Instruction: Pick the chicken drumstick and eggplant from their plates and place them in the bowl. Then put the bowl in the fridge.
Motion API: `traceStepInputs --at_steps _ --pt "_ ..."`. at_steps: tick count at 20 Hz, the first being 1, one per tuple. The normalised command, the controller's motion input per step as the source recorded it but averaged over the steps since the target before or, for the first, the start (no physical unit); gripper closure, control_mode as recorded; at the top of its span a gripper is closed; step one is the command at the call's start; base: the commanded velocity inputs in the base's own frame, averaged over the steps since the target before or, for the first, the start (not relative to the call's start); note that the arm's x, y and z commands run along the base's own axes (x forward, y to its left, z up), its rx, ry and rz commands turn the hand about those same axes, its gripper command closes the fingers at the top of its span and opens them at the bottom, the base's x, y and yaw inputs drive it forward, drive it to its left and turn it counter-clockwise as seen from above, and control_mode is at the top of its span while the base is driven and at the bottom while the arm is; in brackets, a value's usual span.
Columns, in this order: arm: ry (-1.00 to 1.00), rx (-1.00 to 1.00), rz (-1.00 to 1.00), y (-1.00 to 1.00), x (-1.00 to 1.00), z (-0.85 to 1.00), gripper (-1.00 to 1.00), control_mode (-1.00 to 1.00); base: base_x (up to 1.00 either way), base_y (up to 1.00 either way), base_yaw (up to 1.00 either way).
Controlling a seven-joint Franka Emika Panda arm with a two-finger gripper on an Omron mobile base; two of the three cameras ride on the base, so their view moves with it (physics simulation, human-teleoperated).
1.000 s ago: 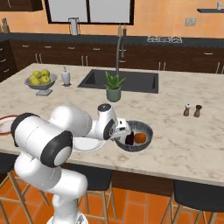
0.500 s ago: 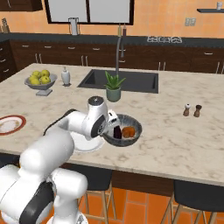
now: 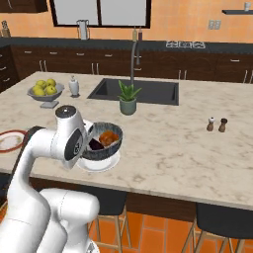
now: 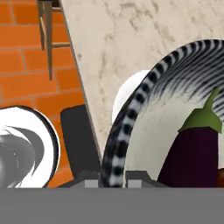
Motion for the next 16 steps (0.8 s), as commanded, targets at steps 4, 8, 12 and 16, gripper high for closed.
traceStepInputs --at_steps 4,8,12,16 --pt "-0.02 -0.21 0.44 0.11 -1.0 0.35 1.0 -1.0 0.0 0.0 0.0" --pt "-0.1 0.0 0.12 -0.36 -1.0 0.28 1.0 -1.0 0.0 0.0 0.0" --pt "-0.05 0.0 0.1 -0.24 -0.97 0.2 1.0 -1.0 0.0 0.0 0.0" --pt "-0.08 -0.02 0.06 0.0 -0.63 -0.02 1.0 -1.0 0.0 0.0 0.0"
